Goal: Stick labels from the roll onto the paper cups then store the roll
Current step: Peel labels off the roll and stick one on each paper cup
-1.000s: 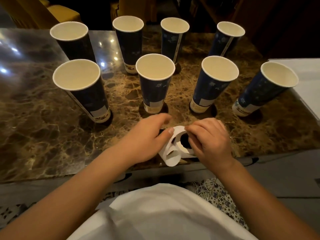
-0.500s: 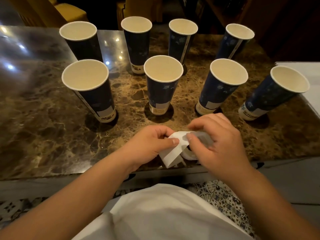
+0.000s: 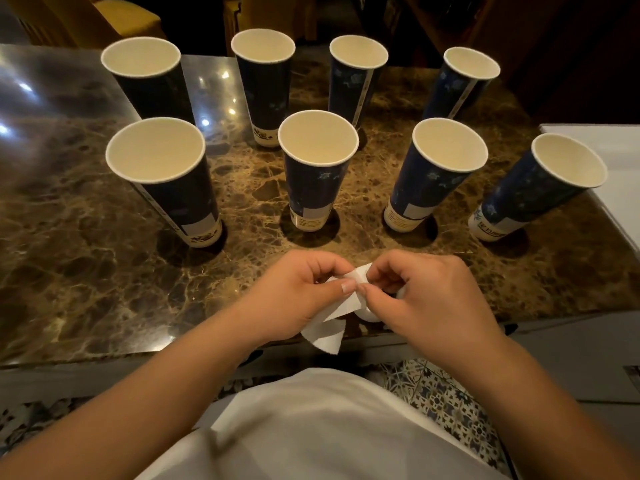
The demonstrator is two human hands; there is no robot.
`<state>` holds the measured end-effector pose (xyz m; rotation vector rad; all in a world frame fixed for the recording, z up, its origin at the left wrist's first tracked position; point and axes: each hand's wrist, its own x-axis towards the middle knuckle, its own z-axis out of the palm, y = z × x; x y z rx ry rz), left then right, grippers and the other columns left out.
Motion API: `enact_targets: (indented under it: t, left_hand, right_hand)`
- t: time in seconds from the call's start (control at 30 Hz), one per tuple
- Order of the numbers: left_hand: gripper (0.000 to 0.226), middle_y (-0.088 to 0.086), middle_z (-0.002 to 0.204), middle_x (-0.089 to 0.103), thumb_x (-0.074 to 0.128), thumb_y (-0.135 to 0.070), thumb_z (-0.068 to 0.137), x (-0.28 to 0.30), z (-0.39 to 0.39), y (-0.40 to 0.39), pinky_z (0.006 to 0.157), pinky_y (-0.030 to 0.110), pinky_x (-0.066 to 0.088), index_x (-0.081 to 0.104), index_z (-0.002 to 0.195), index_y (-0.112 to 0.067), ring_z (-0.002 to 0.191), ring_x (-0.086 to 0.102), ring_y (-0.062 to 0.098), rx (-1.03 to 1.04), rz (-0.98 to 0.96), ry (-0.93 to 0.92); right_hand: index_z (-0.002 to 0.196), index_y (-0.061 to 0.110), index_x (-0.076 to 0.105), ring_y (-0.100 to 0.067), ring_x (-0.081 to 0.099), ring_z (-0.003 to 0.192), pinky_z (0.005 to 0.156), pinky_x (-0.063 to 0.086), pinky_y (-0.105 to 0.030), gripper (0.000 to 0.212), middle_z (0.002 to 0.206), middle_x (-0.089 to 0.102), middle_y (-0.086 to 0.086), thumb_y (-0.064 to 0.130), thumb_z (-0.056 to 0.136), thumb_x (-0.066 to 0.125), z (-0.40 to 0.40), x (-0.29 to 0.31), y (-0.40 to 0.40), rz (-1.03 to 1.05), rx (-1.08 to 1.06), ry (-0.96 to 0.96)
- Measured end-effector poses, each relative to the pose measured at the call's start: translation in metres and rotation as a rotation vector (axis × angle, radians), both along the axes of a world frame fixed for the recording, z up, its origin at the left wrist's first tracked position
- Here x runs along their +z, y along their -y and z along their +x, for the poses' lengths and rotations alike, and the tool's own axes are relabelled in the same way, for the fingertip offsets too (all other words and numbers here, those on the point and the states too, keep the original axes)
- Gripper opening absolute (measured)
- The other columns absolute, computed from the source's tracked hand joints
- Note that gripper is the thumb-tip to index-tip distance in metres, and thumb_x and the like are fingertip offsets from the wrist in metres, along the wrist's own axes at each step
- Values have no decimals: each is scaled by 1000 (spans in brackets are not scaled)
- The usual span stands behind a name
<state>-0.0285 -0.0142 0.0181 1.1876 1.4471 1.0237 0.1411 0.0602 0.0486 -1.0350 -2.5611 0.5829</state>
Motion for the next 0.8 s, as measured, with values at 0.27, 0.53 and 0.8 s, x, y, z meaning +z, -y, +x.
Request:
enact_targets:
  t: [0.27, 0.53, 0.8]
  left_hand:
    - [15, 3, 91, 73, 62, -9, 92, -1, 6, -2, 78, 34, 52, 75, 96, -16, 87, 66, 21, -2, 50, -60]
    - [13, -2, 89, 74, 64, -18, 88, -5, 9, -3, 80, 39, 54, 75, 91, -25, 87, 67, 22, 26, 18, -9]
    - [13, 6, 93, 73, 63, -8, 91, -2, 9, 0, 79, 39, 53, 74, 94, -13, 85, 67, 23, 19, -31, 36]
  right_hand:
    - [84, 27, 75, -4, 63, 63, 58, 56, -34, 13, 68, 69, 14, 37, 81, 67, 3, 4, 1, -50, -45, 37]
    - [69, 26, 72, -6, 61, 57, 54, 54, -34, 9, 58, 65, 13, 25, 77, 68, 9, 3, -3, -191, -80, -61]
    - [67, 24, 70, -8, 59, 56, 52, 52, -32, 12, 57, 63, 10, 21, 79, 67, 15, 1, -3, -165, -90, -74]
